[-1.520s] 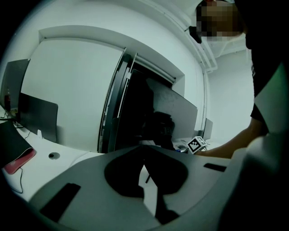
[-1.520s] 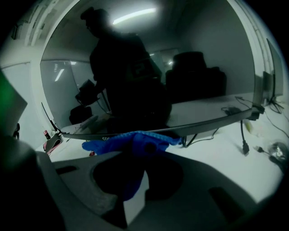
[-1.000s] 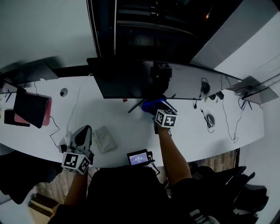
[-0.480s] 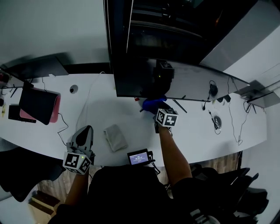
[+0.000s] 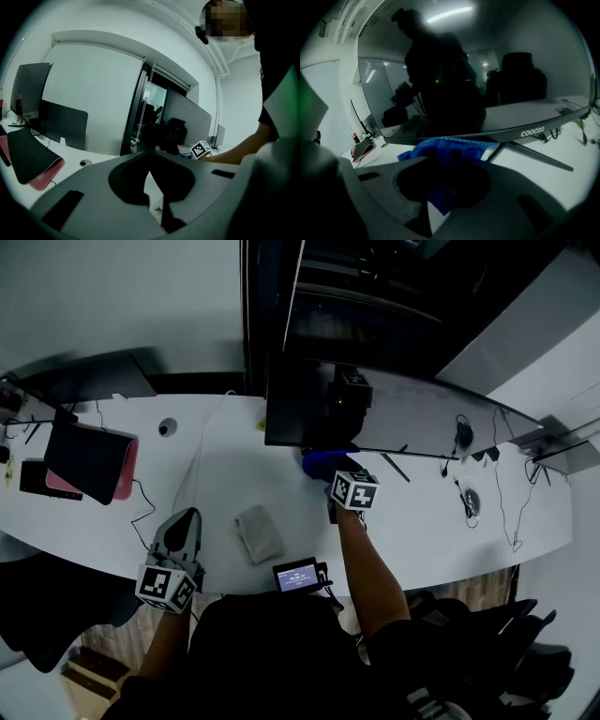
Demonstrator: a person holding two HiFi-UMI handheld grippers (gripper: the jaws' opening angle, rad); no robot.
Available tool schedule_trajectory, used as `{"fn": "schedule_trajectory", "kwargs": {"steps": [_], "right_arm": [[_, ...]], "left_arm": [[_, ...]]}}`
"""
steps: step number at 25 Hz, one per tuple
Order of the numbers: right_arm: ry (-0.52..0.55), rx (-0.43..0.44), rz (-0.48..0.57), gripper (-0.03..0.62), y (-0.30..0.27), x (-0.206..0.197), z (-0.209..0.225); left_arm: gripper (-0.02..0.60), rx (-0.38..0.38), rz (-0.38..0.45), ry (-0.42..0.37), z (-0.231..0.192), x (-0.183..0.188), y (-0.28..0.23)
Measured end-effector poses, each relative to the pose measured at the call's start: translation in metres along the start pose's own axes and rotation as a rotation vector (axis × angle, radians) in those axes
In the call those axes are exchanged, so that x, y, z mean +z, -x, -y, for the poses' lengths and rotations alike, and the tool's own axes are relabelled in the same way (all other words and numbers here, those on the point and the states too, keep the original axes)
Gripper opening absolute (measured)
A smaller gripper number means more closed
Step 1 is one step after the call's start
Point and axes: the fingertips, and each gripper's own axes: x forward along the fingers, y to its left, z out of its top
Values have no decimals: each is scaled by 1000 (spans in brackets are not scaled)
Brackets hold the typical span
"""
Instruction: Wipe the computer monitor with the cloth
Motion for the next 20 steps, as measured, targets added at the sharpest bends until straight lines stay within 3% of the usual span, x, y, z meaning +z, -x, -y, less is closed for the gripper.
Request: {"fn": "schedule_trajectory", "kwargs": {"steps": [20], "right_arm": [[15,58,-13,63,-18,2,-57]], "left_arm": [[-6,-5,6,19,-16,-2,9]]}}
